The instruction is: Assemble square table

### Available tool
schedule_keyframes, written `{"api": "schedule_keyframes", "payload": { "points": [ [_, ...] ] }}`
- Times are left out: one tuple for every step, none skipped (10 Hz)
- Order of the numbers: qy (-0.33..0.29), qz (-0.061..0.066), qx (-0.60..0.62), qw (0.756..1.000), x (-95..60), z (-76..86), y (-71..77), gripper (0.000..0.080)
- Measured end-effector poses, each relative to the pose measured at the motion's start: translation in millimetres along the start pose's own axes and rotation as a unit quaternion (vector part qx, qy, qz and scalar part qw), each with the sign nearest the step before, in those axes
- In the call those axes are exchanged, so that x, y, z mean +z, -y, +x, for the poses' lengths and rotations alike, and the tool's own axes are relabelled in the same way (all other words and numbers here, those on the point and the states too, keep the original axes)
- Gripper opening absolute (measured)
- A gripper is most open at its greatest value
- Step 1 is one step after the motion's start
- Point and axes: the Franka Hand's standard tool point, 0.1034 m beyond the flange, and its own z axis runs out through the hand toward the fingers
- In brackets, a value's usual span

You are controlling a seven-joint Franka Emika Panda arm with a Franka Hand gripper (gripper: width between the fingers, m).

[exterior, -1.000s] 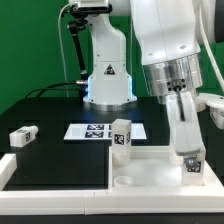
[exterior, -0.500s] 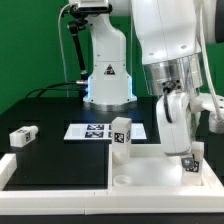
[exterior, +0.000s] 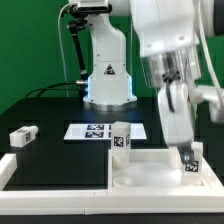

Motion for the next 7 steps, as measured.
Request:
{"api": "schedule_keyframes", "payload": {
  "points": [
    [-0.001, 0.003, -0.008, 1.0, -12.6, 9.6, -0.3, 0.0648],
    [-0.002, 0.007, -0.007, 1.0, -21.5, 18.0, 6.7, 0.0649],
    [-0.003, 0.007, -0.007, 1.0, -19.5, 18.0, 6.1, 0.0649],
    [-0.003, 0.006, -0.008, 1.0, -18.4, 17.6, 5.4, 0.0649],
    [-0.003, 0.006, -0.008, 1.0, -18.3, 17.8, 5.4, 0.0649],
    [-0.003, 0.005, -0.008, 1.0, -17.8, 17.7, 5.2, 0.0649],
    [-0.004, 0.005, -0.008, 1.0, -17.5, 17.8, 5.0, 0.0649]
  ]
}}
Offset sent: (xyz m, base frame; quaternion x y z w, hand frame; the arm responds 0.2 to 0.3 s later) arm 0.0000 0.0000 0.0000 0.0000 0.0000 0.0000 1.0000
